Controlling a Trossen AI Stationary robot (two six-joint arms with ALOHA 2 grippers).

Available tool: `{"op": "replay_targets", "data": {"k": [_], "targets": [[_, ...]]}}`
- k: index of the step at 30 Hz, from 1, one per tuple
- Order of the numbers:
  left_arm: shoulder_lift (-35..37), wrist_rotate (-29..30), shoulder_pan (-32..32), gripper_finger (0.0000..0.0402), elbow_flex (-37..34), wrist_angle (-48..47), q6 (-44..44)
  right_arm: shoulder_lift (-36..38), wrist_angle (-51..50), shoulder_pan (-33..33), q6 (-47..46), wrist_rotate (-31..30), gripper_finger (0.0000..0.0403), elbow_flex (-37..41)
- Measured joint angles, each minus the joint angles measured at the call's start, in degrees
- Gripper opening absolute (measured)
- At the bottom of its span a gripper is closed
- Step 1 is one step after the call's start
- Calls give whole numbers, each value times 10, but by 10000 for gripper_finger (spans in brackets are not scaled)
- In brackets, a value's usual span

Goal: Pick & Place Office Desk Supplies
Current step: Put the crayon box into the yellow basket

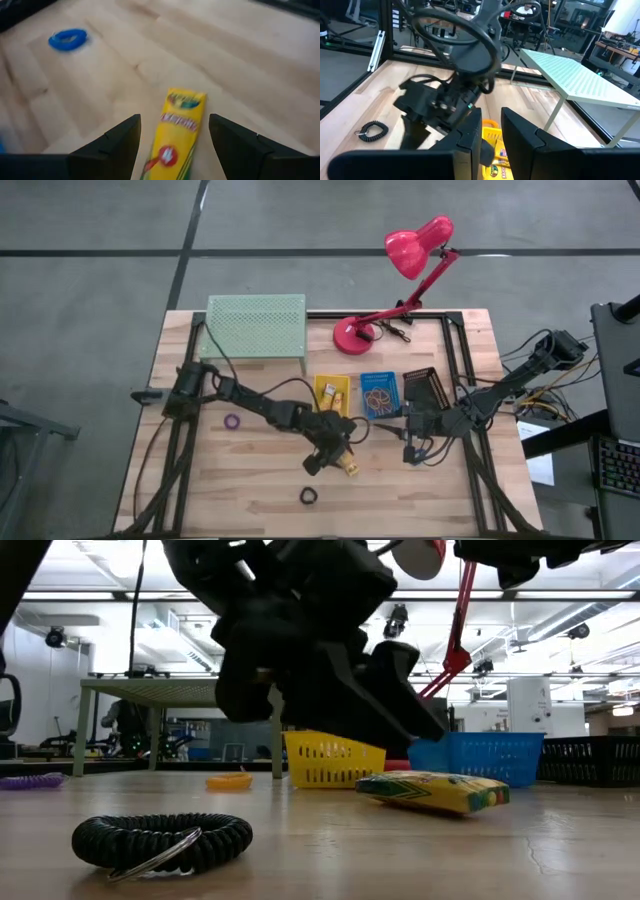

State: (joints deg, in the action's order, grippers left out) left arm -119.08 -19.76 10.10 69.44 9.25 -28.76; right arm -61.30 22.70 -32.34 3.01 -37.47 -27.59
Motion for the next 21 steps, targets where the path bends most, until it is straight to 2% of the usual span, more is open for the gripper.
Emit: {"op": "replay_targets", "data": {"k": [21], "targets": [[-8,9,-9,237,-17,-7,-13,0,2,0,0,0,68,0]]}}
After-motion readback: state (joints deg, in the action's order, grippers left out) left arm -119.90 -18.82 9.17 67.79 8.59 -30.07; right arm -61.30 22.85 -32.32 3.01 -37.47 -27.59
